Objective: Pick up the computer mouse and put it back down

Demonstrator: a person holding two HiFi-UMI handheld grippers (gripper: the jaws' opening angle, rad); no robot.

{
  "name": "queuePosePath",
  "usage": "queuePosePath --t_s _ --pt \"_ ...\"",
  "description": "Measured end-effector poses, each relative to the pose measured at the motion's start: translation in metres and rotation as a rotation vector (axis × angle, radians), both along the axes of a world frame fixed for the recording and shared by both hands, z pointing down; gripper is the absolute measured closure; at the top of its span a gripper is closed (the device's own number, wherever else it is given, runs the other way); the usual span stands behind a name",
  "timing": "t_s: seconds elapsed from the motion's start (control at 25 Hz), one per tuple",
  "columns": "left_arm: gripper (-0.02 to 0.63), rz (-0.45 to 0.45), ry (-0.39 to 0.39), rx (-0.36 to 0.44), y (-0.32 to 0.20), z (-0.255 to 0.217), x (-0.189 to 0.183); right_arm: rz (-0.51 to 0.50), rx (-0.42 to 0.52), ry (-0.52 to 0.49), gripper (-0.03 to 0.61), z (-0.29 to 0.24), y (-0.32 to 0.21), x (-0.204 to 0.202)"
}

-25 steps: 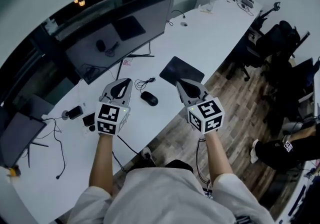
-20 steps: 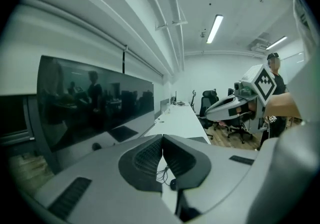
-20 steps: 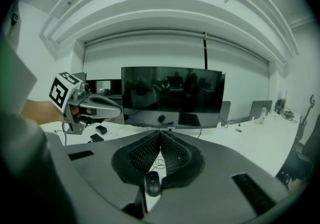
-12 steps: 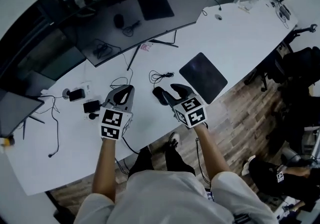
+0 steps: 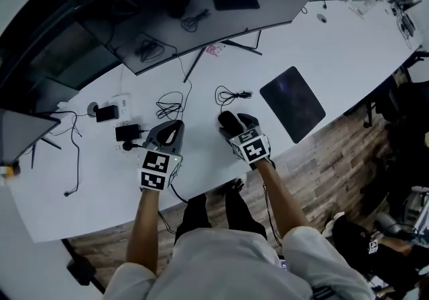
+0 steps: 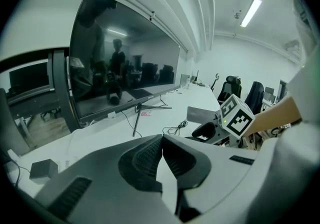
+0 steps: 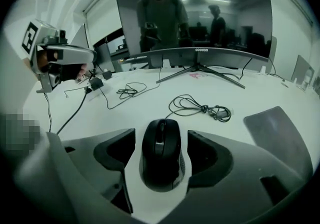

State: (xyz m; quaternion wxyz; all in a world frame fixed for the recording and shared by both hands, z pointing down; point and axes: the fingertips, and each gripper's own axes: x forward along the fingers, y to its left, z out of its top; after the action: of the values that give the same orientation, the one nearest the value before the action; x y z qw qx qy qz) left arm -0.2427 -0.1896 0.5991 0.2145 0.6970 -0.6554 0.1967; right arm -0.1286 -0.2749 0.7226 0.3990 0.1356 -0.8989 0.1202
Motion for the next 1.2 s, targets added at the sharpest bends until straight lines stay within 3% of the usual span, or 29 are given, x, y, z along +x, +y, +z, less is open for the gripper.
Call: queuePosePath --t_s 0.2,0.52,0.88,1.2 --pt "0.595 0.016 0.009 -0.017 -0.006 0.012 0.001 0.046 0.016 0.009 0.291 0.016 -0.007 -0.001" --pt "0.595 0.067 0.012 0.006 -0.02 0.0 0.005 0.065 -0.009 0.023 0.301 0.003 -0.012 -0.002" --pt "0.595 0.179 -0.035 0.119 -0.053 -0.063 0.012 0.141 0.148 -0.059 0.302 -0.1 -0.043 0.008" --pt "0.595 0.283 -0.035 0.263 -0.093 -0.132 0.037 0.25 0.304 -0.131 0.301 -0.206 -0.07 0.049"
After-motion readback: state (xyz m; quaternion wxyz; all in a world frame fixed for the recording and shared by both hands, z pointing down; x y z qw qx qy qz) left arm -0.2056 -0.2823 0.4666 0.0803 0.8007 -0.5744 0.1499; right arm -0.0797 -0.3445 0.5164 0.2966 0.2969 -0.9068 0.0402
